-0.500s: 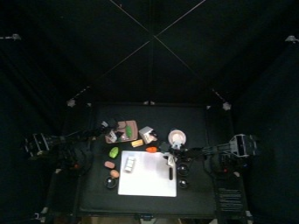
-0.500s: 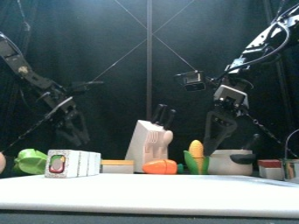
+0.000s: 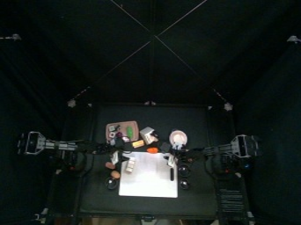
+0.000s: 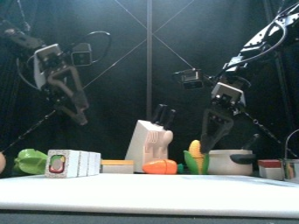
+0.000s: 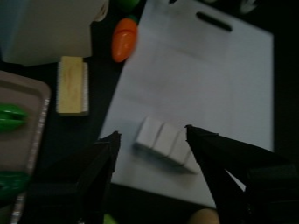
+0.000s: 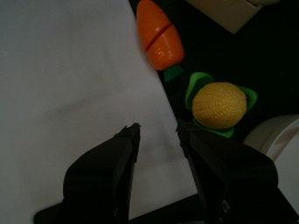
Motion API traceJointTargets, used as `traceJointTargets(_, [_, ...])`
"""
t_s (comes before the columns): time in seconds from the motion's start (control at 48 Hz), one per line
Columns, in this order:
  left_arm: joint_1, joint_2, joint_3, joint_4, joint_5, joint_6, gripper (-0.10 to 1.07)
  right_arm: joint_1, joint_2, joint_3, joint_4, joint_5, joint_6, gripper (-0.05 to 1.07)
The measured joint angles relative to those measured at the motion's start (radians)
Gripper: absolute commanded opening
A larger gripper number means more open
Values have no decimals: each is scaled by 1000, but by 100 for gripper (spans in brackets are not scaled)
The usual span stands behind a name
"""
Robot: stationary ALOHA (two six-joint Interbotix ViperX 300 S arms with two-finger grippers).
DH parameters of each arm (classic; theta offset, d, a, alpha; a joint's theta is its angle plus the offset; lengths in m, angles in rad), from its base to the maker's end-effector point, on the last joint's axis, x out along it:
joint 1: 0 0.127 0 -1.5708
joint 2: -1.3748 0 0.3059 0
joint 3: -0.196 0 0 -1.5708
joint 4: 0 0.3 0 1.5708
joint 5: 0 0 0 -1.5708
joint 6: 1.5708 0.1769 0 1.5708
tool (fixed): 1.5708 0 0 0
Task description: Move white sushi into middle of board
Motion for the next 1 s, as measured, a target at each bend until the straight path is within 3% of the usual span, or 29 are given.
traceJointTargets(0.125, [0, -2, -66, -138, 49, -3, 94, 5, 0, -6, 8, 9, 0, 78])
traceJointTargets(0.208, [0, -3, -101, -181, 89, -3, 94, 14, 0, -6, 14, 14, 0, 78])
traceJointTargets(0.562, [23, -6, -242, -178, 318, -34, 94, 23, 0, 5, 29, 20, 2, 78])
traceJointTargets(0.667, [51, -5, -291, -109, 393, -89, 94, 23, 0, 5, 29, 23, 2, 78])
traceJointTargets(0.792, [66, -6, -350, 43, 482, -219, 94, 25, 0, 5, 29, 21, 2, 78])
traceJointTargets(0.896, [66, -2, -374, 190, 545, -380, 94, 25, 0, 6, 29, 23, 2, 78])
traceJointTargets(1.0, [38, 21, -373, 390, 626, -623, 95, 25, 0, 5, 29, 23, 2, 78])
